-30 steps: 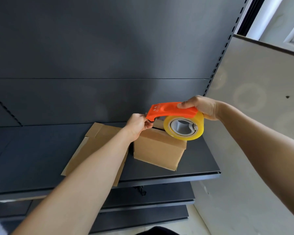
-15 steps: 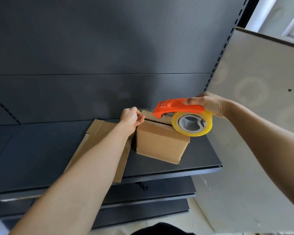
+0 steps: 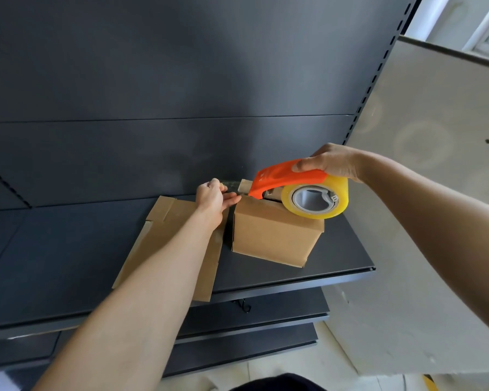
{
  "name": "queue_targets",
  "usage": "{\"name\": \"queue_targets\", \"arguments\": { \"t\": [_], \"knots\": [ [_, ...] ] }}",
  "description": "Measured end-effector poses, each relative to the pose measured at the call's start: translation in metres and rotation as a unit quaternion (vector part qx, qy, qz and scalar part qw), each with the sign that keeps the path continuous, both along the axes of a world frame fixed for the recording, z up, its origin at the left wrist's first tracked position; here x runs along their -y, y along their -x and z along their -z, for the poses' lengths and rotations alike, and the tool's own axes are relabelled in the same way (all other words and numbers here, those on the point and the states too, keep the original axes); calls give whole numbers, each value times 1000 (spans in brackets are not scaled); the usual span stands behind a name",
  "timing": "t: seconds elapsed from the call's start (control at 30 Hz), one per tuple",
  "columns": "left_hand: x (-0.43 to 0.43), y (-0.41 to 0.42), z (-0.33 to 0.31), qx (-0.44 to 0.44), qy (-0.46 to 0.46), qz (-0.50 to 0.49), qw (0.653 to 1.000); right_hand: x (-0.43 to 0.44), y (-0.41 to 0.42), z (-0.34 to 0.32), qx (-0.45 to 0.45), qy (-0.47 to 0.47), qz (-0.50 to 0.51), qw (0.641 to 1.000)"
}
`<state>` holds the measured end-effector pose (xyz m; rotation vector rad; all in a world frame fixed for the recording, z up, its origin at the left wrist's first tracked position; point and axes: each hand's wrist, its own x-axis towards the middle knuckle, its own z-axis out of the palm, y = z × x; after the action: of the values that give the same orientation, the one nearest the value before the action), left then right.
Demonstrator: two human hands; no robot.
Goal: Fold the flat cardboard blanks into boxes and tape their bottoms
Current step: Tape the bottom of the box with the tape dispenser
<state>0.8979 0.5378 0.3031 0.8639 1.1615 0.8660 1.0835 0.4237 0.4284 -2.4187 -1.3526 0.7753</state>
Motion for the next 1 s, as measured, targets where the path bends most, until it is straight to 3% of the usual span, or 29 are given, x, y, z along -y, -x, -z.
{"name": "queue_targets", "arguments": {
  "t": [0.1, 0.47, 0.73, 1.0],
  "knots": [
    [-1, 2, 3, -7, 1, 7, 1000, -4, 3, -1, 6, 4, 2, 1000],
    [-13, 10, 26, -162, -39, 144, 976, -8, 8, 2, 13, -1, 12, 1000],
    [-11, 3, 31, -260, -80, 248, 930, -9, 7, 5, 0, -16, 18, 1000],
    [-9, 0, 33, -308, -139, 241, 910, -10, 8, 11, -15, -42, 34, 998]
  ]
}}
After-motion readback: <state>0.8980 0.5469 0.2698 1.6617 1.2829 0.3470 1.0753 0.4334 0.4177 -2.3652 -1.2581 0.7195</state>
